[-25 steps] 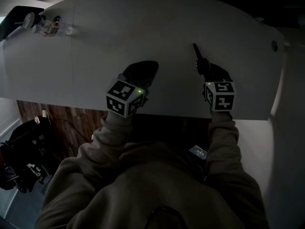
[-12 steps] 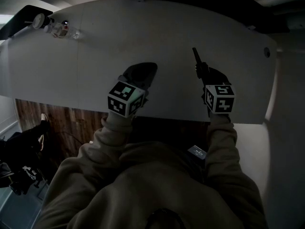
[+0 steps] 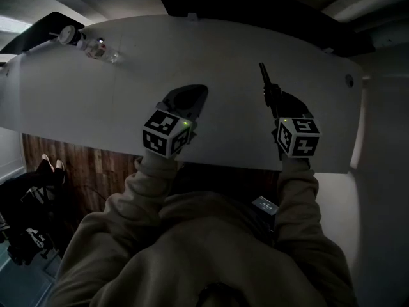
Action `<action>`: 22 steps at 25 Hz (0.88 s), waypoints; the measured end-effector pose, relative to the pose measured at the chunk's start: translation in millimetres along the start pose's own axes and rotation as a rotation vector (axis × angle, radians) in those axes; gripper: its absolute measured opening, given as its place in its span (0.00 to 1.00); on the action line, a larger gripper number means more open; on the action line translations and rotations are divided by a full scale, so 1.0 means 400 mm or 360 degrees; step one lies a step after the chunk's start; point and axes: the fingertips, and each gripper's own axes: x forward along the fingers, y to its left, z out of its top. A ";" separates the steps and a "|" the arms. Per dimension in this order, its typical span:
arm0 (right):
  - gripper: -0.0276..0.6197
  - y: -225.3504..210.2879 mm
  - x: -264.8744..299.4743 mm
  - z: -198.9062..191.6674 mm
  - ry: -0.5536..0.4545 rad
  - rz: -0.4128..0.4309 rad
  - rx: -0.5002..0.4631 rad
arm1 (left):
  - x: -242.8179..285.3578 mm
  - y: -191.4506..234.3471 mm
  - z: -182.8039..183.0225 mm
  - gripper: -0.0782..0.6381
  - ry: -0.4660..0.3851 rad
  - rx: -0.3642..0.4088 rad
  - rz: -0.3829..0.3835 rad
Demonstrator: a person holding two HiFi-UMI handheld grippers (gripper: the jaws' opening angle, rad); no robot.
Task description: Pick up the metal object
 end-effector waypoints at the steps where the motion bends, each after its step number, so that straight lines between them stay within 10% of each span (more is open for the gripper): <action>1: 0.08 0.001 -0.010 0.020 -0.0023 -0.0005 -0.0003 | -0.006 0.002 0.018 0.11 -0.0017 0.0010 0.0004; 22: 0.08 -0.026 -0.261 0.442 -0.0618 -0.0021 -0.0070 | -0.169 0.020 0.413 0.11 -0.0391 0.0288 0.0155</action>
